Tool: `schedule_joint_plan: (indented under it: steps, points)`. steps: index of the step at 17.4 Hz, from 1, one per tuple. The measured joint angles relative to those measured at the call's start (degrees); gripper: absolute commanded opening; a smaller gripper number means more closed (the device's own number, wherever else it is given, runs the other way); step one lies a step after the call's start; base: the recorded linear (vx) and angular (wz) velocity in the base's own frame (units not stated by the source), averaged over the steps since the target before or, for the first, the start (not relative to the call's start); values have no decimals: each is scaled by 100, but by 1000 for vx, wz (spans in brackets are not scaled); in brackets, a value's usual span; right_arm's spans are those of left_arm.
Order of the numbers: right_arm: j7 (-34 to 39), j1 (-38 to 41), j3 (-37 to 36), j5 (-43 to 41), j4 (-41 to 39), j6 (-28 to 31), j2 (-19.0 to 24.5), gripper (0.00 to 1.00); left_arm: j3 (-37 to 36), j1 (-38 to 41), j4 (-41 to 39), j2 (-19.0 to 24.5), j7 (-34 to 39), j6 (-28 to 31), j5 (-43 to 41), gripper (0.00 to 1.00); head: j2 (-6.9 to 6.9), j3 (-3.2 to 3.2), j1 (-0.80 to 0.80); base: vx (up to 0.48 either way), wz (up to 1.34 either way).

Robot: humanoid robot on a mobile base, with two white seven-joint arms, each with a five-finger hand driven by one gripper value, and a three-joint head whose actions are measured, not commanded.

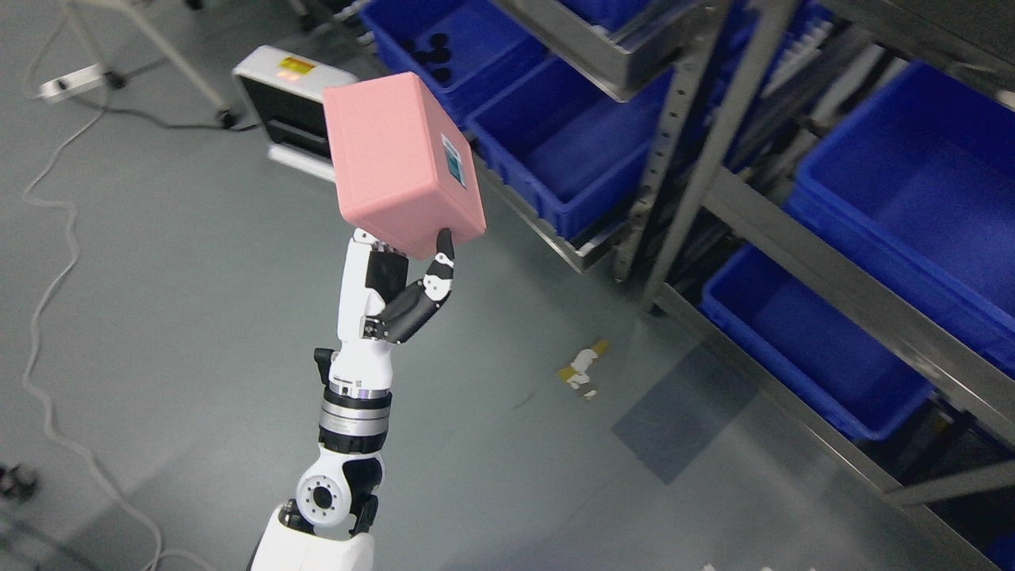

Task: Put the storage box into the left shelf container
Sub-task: 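Carry the pink box in the left hand while turning toward the shelf, then lower the pink box into the blue bin on the shelf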

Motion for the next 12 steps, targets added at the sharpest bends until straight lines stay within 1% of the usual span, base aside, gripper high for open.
schedule_joint_plan:
  steps: [7,12]
  points:
    - [0,1,0,0,0,0,0,100,-323,473,279,0,-128,-30,-10,7,0,0,0,171,-1175]
    - [0,1,0,0,0,0,0,100,-433,684,527,0,-168,-45,-25,7,0,0,0,157,-733]
